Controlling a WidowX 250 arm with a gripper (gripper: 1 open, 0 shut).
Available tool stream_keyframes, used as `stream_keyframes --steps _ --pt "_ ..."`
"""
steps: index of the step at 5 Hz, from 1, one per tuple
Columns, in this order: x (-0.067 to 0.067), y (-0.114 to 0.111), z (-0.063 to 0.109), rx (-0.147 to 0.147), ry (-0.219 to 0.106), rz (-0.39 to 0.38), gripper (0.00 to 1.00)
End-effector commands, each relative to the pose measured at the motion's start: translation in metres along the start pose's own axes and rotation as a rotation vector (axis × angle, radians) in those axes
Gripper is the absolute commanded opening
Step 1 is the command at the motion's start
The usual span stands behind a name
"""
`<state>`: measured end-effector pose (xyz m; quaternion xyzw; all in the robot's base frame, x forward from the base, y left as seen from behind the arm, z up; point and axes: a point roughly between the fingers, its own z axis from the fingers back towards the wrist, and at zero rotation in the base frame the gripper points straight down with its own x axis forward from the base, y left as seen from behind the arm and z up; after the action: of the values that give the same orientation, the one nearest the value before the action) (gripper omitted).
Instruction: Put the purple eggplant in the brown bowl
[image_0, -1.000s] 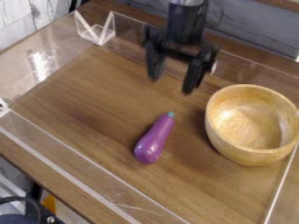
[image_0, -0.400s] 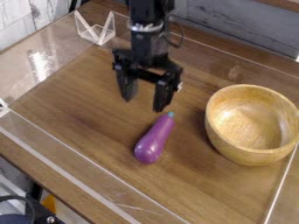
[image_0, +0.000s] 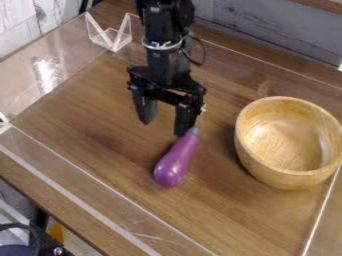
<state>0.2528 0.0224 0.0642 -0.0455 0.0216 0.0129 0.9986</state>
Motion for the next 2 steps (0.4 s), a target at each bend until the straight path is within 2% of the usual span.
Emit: stream_keyframes --steps 1,2 --pt "0.0057 -0.0035 0.0064 -0.001 -0.063 -0.016 1.0" --pt "0.0067 -0.0055 0.0009 -0.009 -0.072 -0.025 1.0"
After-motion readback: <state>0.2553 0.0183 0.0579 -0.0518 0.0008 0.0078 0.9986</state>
